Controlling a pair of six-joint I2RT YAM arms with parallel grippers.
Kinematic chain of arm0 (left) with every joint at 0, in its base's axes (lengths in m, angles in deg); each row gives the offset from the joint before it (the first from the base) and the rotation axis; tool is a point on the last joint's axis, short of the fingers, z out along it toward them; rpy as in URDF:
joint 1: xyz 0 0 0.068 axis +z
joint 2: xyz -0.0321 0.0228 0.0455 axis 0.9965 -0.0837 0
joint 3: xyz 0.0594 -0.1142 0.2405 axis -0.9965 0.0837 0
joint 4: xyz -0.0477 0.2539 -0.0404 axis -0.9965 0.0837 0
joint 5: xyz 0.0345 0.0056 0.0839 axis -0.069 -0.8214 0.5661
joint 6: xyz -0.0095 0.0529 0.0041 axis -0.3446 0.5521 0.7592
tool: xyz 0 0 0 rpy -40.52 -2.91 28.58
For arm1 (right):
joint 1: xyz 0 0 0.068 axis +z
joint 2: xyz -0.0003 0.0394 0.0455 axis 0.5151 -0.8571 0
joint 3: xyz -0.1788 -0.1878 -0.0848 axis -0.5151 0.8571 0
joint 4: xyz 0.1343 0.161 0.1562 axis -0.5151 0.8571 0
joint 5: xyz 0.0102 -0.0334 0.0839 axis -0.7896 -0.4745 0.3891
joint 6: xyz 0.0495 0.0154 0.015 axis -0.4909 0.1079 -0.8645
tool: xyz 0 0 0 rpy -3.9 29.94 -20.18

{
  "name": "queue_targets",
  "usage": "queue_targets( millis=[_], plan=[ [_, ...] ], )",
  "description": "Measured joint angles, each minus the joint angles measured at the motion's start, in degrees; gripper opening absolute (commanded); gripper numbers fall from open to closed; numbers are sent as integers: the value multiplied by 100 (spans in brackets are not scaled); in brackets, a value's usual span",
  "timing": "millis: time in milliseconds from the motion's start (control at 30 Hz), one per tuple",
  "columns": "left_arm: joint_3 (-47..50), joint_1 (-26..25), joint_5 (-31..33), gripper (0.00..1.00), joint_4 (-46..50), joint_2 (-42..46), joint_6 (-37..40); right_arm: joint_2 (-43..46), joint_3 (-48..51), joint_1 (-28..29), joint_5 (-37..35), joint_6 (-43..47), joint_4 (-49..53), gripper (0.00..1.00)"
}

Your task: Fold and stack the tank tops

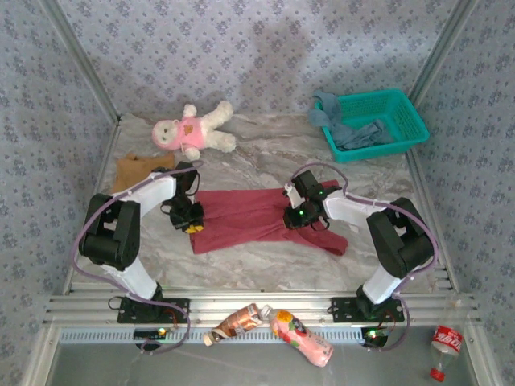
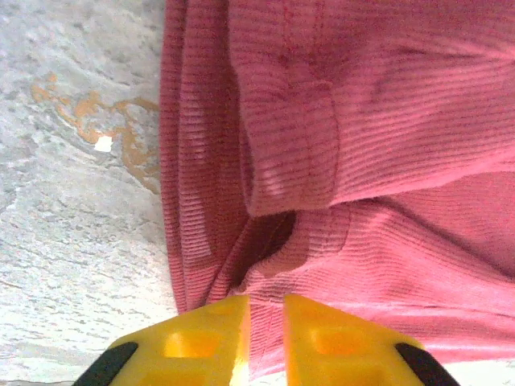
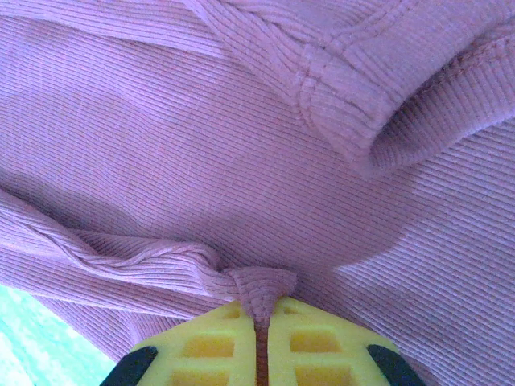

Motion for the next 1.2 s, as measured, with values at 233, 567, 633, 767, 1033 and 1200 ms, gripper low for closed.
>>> queue_targets(
  millis=[233,567,633,767,1033,1200],
  plan=[
    [4,-42,50,31,-26,-42,-9,0,0,26,0,-13,-13,10],
    [-92,-138,70,28,-66,-293,-7,0,0,28,0,-13,-13,9],
    [-151,-168,66,24,-87,-293,-26,0,0,28,0,-13,-13,9],
    [-173,-225,63,21,-125,-293,-35,0,0,28,0,-13,-13,9],
    [-238,-225,48,5,-127,-385,-15,0,0,28,0,-13,-15,9],
    [-369,-227,68,0,-9,-389,35,0,0,28,0,-13,-13,9]
  ],
)
